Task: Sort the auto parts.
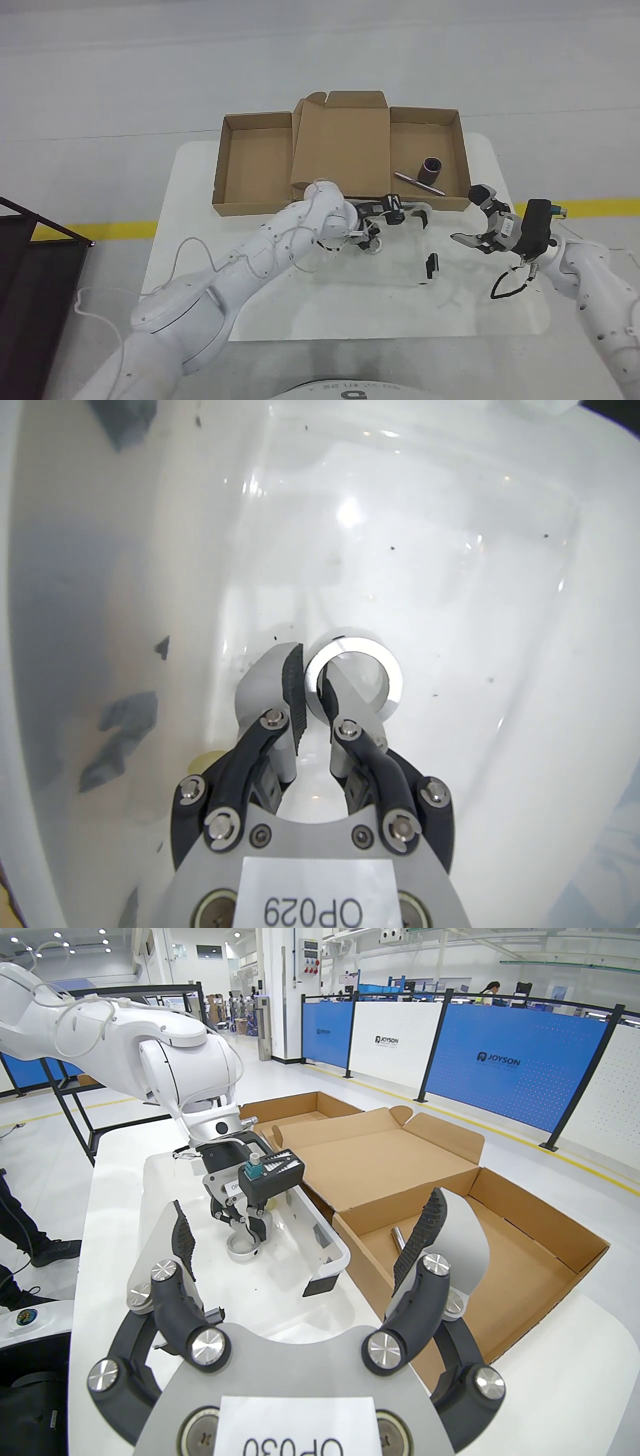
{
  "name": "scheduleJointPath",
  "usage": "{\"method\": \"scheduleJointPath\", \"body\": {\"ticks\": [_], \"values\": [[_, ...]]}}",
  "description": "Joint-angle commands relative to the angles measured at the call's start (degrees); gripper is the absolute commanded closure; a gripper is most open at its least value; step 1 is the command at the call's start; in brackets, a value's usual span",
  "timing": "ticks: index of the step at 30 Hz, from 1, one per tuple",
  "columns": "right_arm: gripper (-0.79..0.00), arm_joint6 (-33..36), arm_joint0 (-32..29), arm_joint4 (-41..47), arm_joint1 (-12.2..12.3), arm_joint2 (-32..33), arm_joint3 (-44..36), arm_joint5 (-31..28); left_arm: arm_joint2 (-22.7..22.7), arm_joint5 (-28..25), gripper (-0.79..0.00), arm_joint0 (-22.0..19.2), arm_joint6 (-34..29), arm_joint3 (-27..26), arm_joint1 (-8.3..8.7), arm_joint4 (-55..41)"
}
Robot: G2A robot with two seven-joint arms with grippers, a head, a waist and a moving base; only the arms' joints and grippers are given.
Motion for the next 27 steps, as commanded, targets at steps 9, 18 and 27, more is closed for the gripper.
{"method": "scheduleJointPath", "body": {"ticks": [9, 18, 27], "values": [[-0.785, 0.0, 0.0, 0.0, 0.0, 0.0, 0.0, 0.0, -6.05, 2.73, 0.0, 2.5, 1.95, -8.43, 3.7, 3.87], [-0.785, 0.0, 0.0, 0.0, 0.0, 0.0, 0.0, 0.0, -21.33, 4.09, 0.0, 15.95, 0.12, -31.28, 12.0, 11.45], [-0.785, 0.0, 0.0, 0.0, 0.0, 0.0, 0.0, 0.0, -38.33, 3.71, 0.0, 34.56, 6.23, -50.18, 17.68, 17.81]]}}
